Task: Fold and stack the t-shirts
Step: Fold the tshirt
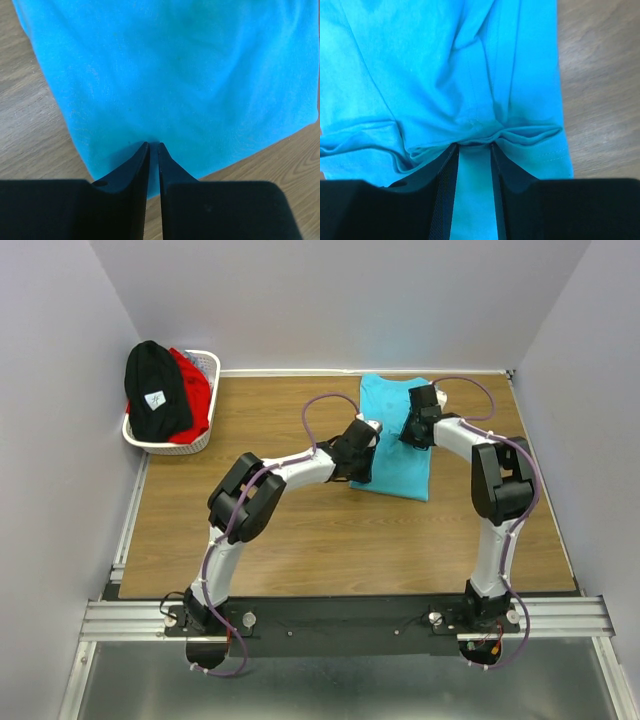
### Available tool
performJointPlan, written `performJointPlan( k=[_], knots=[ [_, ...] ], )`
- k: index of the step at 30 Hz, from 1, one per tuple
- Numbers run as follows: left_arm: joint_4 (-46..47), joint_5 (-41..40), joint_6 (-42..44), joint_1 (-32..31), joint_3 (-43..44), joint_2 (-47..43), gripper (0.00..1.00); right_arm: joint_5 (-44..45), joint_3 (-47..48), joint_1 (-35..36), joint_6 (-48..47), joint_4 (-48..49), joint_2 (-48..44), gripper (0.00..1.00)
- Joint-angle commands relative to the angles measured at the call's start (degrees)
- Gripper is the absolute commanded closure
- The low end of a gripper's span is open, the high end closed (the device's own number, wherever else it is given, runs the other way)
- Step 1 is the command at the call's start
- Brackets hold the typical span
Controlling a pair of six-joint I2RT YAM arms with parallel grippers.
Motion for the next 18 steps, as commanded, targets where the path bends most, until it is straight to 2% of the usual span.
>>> performJointPlan(
  k=[1, 10, 13, 18],
  knots=[
    [0.81, -2.12, -0.99, -0.24, -0.93, -0.42, 0.81, 3.19, 3.44, -1.21, -0.9, -0.31, 1.29, 0.61],
    [0.63, -2.3, -1.43, -0.42, -2.43, -0.5, 0.82, 0.73, 6.18, -3.41, -1.61, -0.4, 4.11, 0.61],
    [1.16, -1.69, -2.56, -0.42, -3.22, -0.59, 0.82, 0.38, 4.69, -3.32, -1.69, -0.4, 1.83, 0.61],
    [2.91, -0.45, -5.11, -0.42, -6.46, -1.73, 0.84, -1.8, 0.12, -3.41, -1.09, -1.53, -7.9, 0.59]
  ],
)
